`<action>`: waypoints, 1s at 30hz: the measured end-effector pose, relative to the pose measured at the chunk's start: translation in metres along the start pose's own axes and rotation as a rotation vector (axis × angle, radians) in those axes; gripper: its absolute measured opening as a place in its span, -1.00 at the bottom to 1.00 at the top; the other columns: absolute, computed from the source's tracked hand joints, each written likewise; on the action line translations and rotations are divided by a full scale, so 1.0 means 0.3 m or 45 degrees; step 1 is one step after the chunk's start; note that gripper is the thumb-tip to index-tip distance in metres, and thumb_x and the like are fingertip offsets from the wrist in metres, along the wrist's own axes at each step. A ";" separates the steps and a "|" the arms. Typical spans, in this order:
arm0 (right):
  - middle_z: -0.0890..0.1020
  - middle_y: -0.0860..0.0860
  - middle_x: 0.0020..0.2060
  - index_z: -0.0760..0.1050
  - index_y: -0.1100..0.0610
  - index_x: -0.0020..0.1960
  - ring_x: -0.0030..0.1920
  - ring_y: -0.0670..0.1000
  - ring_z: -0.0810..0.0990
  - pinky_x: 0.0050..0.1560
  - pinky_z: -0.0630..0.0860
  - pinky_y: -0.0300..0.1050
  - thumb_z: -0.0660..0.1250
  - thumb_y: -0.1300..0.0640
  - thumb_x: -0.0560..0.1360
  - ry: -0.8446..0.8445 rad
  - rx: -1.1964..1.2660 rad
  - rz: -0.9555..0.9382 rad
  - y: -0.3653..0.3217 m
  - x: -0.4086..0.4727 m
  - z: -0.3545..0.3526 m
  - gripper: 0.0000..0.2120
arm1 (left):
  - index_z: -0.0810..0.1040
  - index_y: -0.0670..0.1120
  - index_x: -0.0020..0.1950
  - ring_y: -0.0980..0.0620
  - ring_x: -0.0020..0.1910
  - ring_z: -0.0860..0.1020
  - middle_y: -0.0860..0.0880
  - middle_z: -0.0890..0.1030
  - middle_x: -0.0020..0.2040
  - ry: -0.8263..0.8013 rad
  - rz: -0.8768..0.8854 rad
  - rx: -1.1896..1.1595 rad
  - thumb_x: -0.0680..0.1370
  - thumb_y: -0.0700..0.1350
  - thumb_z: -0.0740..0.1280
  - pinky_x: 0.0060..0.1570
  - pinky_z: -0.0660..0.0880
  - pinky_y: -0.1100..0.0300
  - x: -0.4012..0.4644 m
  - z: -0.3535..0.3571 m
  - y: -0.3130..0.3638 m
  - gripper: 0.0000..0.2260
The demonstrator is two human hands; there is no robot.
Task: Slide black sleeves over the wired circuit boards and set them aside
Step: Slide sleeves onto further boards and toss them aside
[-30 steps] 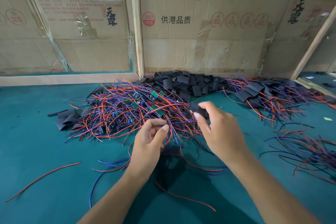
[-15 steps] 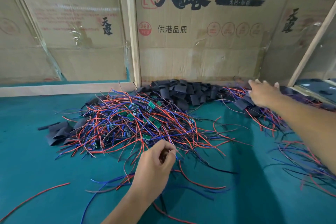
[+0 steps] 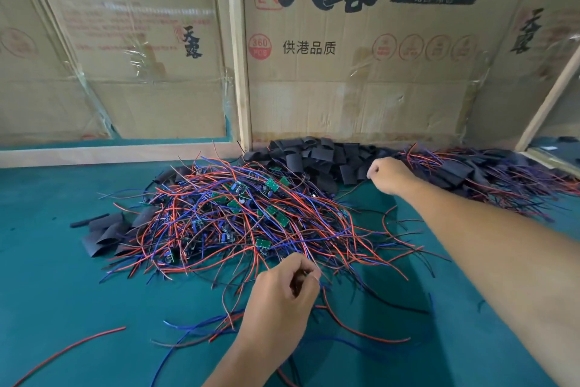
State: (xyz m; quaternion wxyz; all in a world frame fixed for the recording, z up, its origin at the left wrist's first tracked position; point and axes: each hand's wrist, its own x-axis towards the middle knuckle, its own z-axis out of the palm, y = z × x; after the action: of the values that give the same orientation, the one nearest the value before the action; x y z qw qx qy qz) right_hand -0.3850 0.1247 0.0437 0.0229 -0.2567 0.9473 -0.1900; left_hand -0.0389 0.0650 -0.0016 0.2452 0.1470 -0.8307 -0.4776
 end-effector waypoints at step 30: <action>0.62 -0.02 -0.22 0.46 0.01 -0.06 -0.22 -0.04 0.57 -0.30 0.39 -0.12 0.24 0.03 0.59 0.172 0.532 -0.340 -0.298 -0.176 -0.009 -0.91 | 0.50 0.02 -0.21 0.09 -0.46 0.29 0.12 0.40 -0.46 -0.005 0.022 0.061 0.62 -0.11 0.30 -0.43 0.21 0.31 0.000 0.000 0.001 -0.80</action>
State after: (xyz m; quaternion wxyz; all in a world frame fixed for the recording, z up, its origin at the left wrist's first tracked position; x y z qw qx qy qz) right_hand -0.2970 0.0805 0.0765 -0.0133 -0.3559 0.8447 -0.3996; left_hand -0.0387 0.0652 -0.0012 0.2440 0.1449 -0.8437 -0.4557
